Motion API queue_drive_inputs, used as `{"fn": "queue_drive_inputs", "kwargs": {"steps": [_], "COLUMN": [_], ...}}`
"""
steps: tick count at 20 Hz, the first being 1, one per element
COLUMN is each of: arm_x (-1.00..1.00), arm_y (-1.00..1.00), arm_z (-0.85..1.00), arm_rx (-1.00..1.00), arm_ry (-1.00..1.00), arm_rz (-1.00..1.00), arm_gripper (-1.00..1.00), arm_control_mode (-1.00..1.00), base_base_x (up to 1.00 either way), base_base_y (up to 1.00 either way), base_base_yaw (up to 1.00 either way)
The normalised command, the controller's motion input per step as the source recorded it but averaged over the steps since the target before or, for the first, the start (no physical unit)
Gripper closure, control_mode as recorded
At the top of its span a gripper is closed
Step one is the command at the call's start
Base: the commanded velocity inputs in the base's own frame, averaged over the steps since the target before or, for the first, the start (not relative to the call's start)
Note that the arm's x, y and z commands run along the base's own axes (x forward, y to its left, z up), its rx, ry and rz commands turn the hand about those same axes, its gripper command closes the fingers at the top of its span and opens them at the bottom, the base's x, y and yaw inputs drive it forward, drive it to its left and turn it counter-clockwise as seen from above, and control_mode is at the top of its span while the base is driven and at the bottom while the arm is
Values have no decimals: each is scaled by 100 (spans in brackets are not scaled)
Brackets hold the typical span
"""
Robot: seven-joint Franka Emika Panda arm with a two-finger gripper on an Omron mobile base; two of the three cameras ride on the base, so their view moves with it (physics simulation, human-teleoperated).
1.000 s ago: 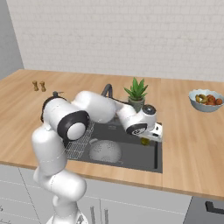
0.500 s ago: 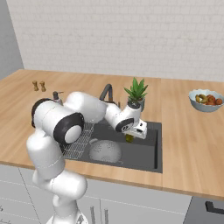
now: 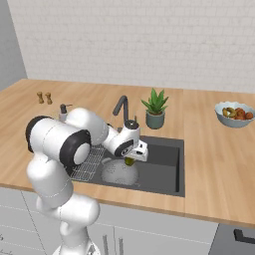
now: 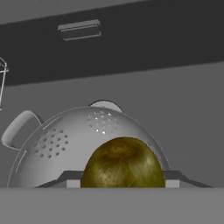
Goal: Put the colander in the sink, put the kiwi in the colander, and turn on the sink faucet and pour water over the colander.
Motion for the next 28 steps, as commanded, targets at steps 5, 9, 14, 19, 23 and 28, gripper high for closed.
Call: {"fn": "queue_drive_inputs", "kwargs": {"steps": [5,9,14,19,23,28], "arm_x": [0,0,0,0,0,9], "arm_y": [18,1,18,21,6,0], "arm_z": [-15,-48,-54,-45,-43,-17], "arm_rx": [0,0,0,0,0,0], "arm_ry": [1,8,3,0,0,0], "arm_rz": [5,6,3,3,2,0], "arm_gripper": [100,100,100,100,100,100], "arm_control_mode": [-100,-100,-100,-100,-100,-100], "base_base_x": [0,0,0,0,0,0], "base_base_y": [0,0,0,0,0,0], "base_base_yaw": [0,0,0,0,0,0]}}
